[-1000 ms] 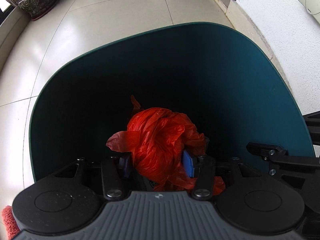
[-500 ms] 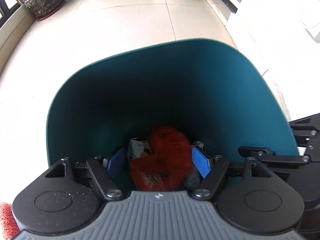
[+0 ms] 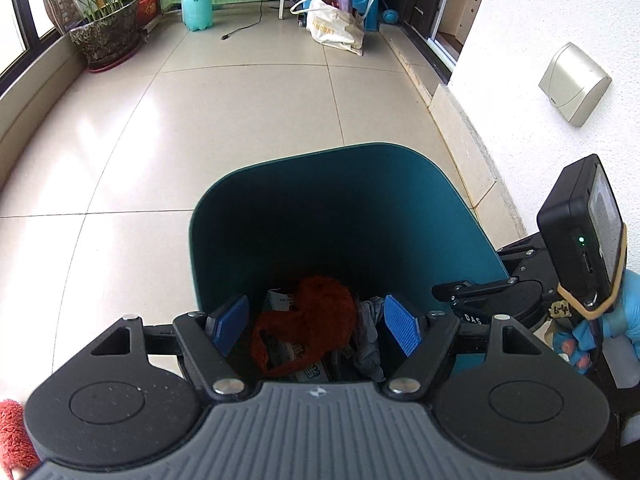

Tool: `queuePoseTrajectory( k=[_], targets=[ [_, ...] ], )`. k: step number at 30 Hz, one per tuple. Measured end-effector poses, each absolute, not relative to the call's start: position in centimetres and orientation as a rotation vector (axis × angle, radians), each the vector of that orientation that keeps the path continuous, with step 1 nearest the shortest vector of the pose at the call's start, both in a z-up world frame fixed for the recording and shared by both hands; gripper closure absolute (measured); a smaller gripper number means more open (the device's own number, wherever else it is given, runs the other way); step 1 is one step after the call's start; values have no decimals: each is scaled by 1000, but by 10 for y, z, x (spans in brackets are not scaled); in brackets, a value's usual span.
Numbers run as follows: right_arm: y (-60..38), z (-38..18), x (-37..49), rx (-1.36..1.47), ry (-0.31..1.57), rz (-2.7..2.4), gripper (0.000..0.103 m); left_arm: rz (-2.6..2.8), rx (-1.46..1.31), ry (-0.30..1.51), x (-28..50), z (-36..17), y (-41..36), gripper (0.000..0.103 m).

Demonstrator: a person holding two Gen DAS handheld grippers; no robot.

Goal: Collect trash
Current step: 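Move the left tool down to the white vegetable piece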

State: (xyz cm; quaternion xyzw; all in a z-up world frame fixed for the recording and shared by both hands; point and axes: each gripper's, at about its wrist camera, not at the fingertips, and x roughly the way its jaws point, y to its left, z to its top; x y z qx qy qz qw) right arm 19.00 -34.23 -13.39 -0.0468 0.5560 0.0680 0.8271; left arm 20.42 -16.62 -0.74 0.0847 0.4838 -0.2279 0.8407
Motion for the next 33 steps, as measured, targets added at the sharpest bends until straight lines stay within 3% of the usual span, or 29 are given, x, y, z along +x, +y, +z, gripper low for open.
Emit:
queuePoseTrajectory(
  k=[10, 18, 30, 33],
  targets=[
    [-342, -129, 187, -103, 1175, 155, 92, -327, 111, 1006, 180, 8, -98, 29],
    [-339, -105, 175, -136, 1120, 162, 92, -106, 26, 1091, 178, -24, -7, 28],
    [-332, -102, 174, -160, 1112, 149, 92, 200, -325, 1427, 169, -176, 102, 28],
    [-332, -103, 173, -161, 1109, 153, 92, 235, -299, 1492, 168, -213, 115, 28]
  ],
)
